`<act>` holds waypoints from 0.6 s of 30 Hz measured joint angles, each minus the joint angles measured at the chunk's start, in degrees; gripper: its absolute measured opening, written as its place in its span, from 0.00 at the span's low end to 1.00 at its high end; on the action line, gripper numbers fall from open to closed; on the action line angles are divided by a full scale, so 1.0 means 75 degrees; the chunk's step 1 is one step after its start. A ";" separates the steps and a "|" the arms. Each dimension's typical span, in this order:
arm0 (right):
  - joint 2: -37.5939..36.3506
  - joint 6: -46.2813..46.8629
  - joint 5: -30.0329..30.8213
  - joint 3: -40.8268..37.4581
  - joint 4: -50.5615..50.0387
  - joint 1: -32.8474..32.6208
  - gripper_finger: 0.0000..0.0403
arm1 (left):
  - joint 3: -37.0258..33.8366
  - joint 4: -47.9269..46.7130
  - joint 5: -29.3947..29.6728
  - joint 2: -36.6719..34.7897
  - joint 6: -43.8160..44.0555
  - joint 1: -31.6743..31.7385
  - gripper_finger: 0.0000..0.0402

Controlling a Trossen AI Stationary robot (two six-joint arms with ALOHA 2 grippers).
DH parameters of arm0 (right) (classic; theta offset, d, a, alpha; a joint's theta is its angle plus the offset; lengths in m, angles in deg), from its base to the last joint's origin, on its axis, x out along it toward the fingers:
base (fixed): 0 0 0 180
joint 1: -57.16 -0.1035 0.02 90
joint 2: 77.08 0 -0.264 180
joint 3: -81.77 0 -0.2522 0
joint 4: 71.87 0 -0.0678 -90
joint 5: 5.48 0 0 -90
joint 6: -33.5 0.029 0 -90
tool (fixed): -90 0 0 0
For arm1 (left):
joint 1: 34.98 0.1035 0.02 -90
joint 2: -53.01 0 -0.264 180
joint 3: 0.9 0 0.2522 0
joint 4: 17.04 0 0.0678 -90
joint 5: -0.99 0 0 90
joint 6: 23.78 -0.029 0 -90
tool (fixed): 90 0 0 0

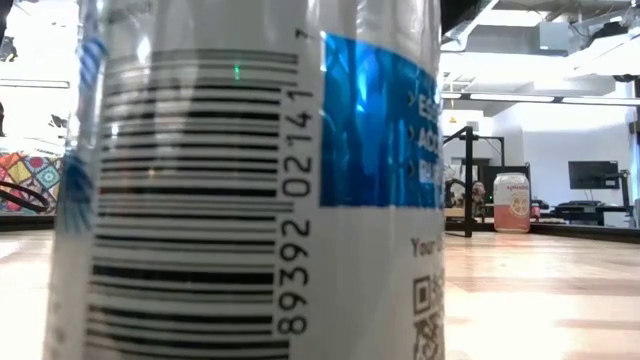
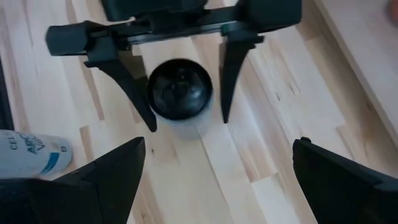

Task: Place canned beverage on shelf
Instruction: Put the top white blue soda can on the shelf aligned with the other white blue soda can

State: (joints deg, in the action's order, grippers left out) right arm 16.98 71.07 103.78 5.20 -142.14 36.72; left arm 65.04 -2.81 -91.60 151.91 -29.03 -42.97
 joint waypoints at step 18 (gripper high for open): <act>0.0000 0.0033 -0.0157 0.0000 0.0274 -0.0004 0.95 | -0.0002 -0.0095 0.0042 -0.1183 0.0054 -0.0093 0.81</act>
State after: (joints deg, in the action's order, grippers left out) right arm 16.98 71.31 102.60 5.20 -140.08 36.69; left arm 65.03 -3.52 -91.28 143.03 -28.63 -43.67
